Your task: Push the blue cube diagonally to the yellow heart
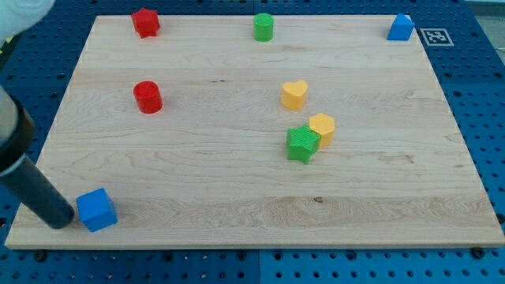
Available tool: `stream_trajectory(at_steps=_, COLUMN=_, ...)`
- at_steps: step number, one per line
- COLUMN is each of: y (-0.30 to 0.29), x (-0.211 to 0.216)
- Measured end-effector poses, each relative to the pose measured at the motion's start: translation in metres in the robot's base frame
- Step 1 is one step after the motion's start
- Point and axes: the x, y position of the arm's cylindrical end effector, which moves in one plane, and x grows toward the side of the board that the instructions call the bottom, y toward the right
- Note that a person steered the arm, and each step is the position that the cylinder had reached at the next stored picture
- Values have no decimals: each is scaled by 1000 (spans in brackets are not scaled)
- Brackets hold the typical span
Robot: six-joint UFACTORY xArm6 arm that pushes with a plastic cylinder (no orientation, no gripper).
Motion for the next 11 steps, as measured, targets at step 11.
stream_trajectory(at_steps=11, y=244, x=-131)
